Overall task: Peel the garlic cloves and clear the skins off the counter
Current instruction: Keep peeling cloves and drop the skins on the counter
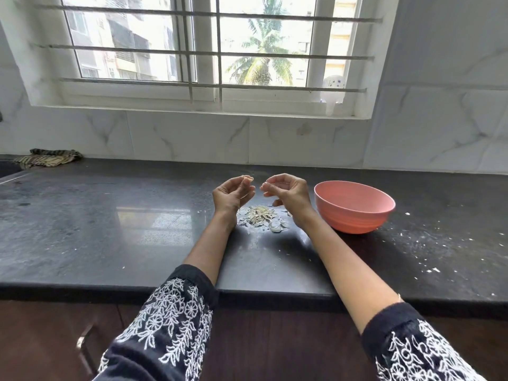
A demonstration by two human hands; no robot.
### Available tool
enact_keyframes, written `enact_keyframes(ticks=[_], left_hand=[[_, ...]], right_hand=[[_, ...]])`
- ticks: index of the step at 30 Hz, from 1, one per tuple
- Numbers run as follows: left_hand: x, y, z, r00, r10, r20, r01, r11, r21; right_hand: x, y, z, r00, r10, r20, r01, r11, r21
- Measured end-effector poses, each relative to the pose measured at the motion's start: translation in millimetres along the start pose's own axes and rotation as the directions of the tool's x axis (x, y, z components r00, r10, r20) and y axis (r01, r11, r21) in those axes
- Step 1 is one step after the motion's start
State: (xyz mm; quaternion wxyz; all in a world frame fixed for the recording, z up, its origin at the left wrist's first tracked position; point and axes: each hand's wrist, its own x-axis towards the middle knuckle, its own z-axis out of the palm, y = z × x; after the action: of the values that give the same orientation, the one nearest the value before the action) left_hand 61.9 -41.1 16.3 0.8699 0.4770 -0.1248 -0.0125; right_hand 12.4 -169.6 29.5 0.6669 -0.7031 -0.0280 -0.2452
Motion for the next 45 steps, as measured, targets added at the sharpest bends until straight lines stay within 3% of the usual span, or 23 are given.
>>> enact_keyframes(ticks=[4, 15, 21, 26, 33, 38, 45], left_hand=[[1, 0, -1, 1.0, -0.015, 0.005, 0.015, 1.0, -0.008], [0, 0, -1, 0.999, -0.047, 0.014, 0.048, 0.998, -0.034], [0, 0, 0, 0.998, -0.041, 0.054, 0.043, 0.999, -0.03], [0, -1, 0, 0.996, -0.044, 0.08, 0.045, 0.999, -0.004], [-2, -2, -1, 0.986, -0.027, 0.166, 0.004, 0.99, 0.139], [-3, -2, 0, 0.992, 0.024, 0.126, -0.052, 0.974, 0.22], [-2, -3, -1, 0.989, 0.087, 0.118, -0.118, 0.95, 0.289]], right_hand=[[0, 1, 1, 0.999, 0.036, 0.027, -0.036, 0.999, -0.02], [2, -1, 1, 0.995, 0.07, -0.073, -0.081, 0.984, -0.16], [10, 11, -1, 0.962, -0.249, -0.112, 0.159, 0.845, -0.511], [7, 7, 6, 0.94, -0.34, 0.013, 0.293, 0.788, -0.541], [9, 12, 4, 0.928, -0.369, 0.045, 0.321, 0.734, -0.599], [8, 14, 3, 0.92, -0.38, 0.1, 0.351, 0.68, -0.643], [7, 10, 5, 0.937, -0.339, 0.084, 0.321, 0.743, -0.587]])
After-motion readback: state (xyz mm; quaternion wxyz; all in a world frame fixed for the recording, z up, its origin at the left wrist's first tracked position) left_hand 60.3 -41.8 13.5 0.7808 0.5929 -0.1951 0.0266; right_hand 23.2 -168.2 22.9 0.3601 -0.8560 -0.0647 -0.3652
